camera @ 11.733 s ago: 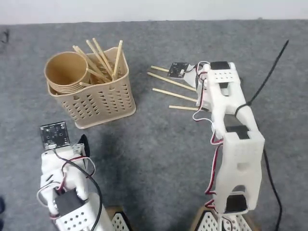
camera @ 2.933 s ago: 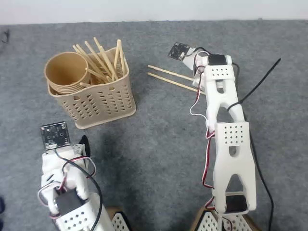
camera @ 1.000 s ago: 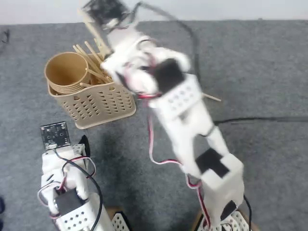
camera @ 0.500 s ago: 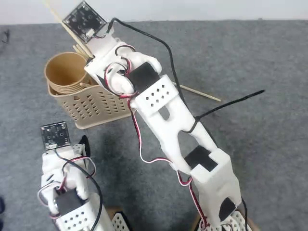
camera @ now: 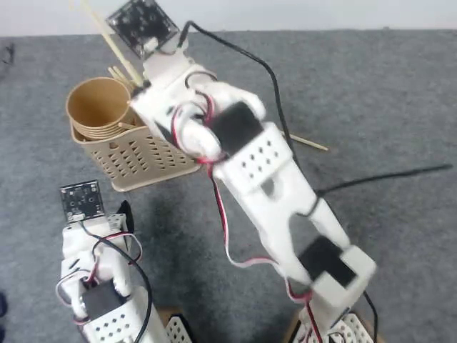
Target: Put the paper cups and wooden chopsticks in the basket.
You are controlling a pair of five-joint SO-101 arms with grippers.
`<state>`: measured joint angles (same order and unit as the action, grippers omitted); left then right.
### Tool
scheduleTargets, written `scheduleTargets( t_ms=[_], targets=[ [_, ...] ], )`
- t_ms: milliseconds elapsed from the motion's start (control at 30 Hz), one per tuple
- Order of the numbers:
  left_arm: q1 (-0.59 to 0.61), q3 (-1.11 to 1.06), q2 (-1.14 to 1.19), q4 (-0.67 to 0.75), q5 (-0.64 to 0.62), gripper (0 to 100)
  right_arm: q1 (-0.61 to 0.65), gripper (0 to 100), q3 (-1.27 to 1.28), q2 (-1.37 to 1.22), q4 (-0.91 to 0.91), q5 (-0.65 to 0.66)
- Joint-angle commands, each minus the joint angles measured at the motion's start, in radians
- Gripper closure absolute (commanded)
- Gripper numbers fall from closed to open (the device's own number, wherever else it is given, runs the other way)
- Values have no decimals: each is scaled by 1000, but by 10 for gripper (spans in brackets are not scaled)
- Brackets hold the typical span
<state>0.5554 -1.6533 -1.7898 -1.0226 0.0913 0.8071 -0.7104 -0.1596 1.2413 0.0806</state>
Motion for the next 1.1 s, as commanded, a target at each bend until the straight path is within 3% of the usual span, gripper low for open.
scheduleTargets(
  t_ms=[0, 167, 300, 467, 733, 1067],
  targets=[
    [-3, 4, -11, 15, 11, 761, 36, 992, 149, 214, 1, -14],
    [-3, 4, -11, 14, 11, 761, 41, 992, 526, 555, -176, -23],
    [-3, 4, -11, 14, 11, 761, -1, 992, 896, 748, -535, -17],
    [-3, 4, -11, 14, 11, 761, -74, 992, 1198, 734, -995, 77],
    [-3, 4, -11, 14, 11, 761, -99, 992, 1181, 444, -1214, 127],
    [-5, -1, -11, 15, 11, 761, -85, 992, 980, 243, -1302, 141]
  ],
)
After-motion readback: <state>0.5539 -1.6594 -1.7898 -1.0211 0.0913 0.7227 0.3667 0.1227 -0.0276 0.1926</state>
